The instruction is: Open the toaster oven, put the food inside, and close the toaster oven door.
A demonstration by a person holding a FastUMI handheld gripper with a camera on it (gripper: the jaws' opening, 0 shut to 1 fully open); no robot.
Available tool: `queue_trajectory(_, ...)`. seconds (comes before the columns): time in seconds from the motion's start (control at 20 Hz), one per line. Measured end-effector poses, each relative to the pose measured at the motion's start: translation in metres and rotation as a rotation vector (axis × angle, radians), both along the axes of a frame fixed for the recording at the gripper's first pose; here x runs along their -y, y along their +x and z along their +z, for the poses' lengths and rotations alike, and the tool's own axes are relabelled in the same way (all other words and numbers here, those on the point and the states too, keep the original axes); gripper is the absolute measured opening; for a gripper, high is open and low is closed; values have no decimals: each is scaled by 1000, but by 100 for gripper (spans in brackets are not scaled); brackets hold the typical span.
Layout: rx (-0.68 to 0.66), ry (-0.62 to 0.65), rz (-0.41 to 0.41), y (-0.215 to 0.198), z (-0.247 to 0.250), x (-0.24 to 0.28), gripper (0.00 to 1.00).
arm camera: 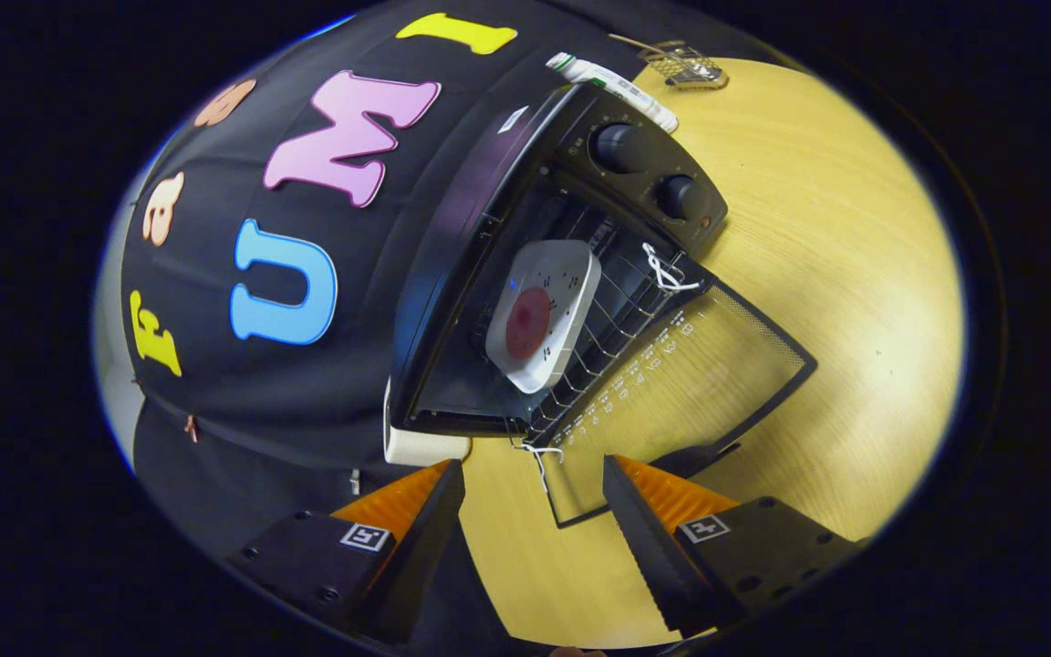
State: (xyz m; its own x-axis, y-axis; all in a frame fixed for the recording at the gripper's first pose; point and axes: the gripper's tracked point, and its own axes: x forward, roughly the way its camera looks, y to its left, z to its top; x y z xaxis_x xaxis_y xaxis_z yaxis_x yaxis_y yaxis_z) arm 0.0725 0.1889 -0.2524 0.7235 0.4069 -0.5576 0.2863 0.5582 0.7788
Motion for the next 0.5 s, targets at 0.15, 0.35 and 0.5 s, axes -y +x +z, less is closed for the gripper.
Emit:
queue_trajectory(0.15, 15, -97, 96, -20, -7, -2, 98)
queue_trajectory(0.35, 49, -249, 207, -42, -21, -3, 98)
queue_trajectory(0.5, 65, -381, 302, -56, -38, -1, 99)
